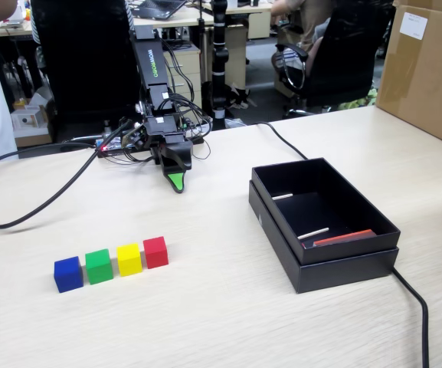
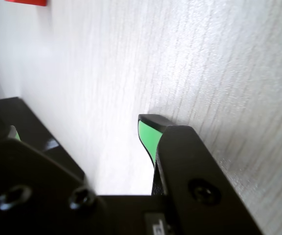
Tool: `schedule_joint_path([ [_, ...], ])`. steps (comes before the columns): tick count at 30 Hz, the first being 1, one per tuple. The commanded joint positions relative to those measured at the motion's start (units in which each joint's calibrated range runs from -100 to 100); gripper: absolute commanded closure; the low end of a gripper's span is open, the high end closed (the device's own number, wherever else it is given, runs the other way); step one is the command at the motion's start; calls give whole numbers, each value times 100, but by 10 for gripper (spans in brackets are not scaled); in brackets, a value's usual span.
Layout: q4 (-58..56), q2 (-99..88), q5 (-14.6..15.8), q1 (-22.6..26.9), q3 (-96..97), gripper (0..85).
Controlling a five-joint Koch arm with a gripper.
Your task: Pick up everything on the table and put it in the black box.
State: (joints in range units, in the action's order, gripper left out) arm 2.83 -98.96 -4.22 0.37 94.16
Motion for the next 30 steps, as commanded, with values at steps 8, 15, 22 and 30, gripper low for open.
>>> schedule_joint_path([
  [8, -3198, 608, -20, -283, -2988, 380],
  [15, -4641, 3236, -181, -757, -5971, 378],
  [22, -5099, 6448, -620, -1436, -8935, 379],
  [30, -5548, 9271, -943, -1900, -11456, 384],
])
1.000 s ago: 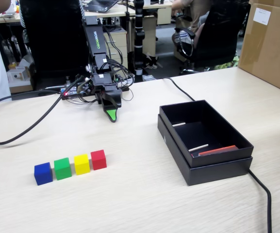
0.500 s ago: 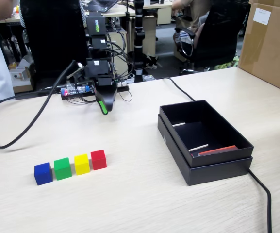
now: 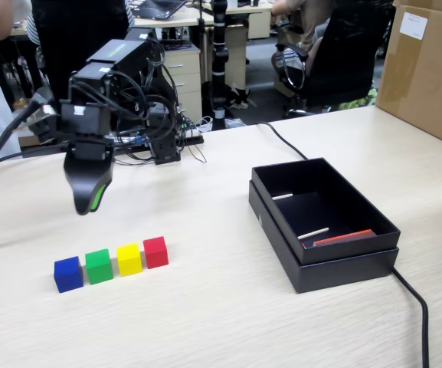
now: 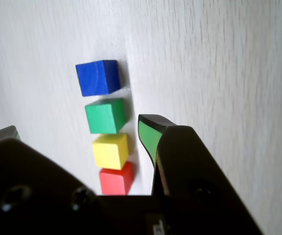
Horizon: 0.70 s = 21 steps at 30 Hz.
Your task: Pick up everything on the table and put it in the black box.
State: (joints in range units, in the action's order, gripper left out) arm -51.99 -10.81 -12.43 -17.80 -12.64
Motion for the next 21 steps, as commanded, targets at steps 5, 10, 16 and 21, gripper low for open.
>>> schedule_joint_path([
  [5, -723, 1718, -156, -151, -1664, 407],
  [10, -896, 2429, -156, -161, -2308, 407],
  [16, -939, 3003, -166, -166, -2979, 408],
  [21, -939, 3611, -166, -137, -3541, 408],
])
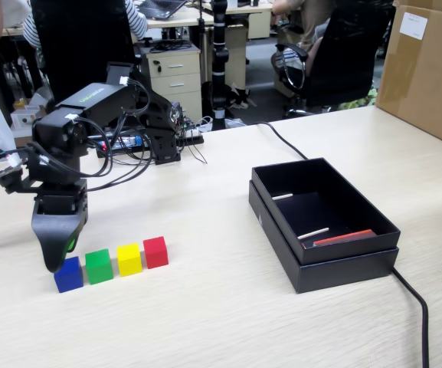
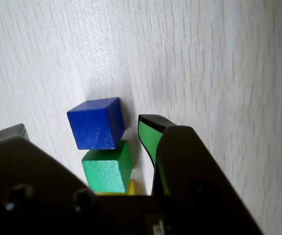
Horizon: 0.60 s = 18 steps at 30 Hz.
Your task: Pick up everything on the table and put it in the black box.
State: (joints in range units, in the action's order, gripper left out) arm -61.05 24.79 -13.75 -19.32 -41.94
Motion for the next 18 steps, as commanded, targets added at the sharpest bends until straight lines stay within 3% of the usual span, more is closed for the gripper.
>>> schedule_joint_path([
  [1, -33, 120, -34, 20, -674, 408],
  [9, -33, 877, -54, 59, -1118, 443],
  [15, -33, 1084, -39, 78, -1427, 821],
  [18, -33, 1038, -20, 49, -1436, 821],
])
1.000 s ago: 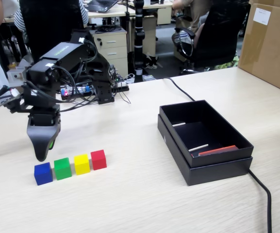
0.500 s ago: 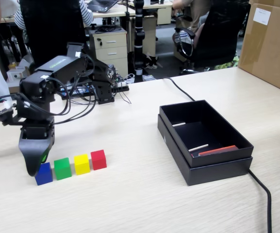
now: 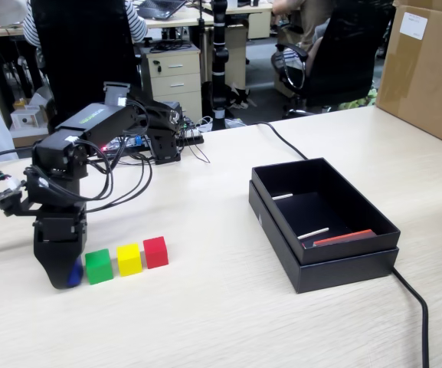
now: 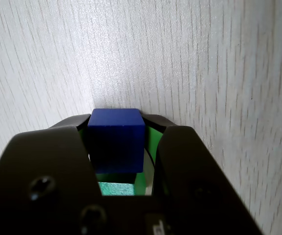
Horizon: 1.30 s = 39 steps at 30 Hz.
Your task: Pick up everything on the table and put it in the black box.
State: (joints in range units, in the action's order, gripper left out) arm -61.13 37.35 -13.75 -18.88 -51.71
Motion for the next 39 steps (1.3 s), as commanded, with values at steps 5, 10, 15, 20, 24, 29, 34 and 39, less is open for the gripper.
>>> schedule_joint_path([
  [5, -267, -2926, 34, -117, 575, 819],
  [10, -785, -6529, 400, 532, 2614, 814],
  [15, -829, -7974, 972, 1499, 3811, 814],
  [20, -829, -8066, 1582, 2491, 3902, 813],
  [24, -820, -7504, 1817, 2877, 3458, 813],
  [29, -820, -6483, 1944, 3155, 2914, 775],
  [34, -811, -5312, 2100, 3267, 2388, 775],
  [39, -811, -4739, 2217, 3419, 1953, 775],
])
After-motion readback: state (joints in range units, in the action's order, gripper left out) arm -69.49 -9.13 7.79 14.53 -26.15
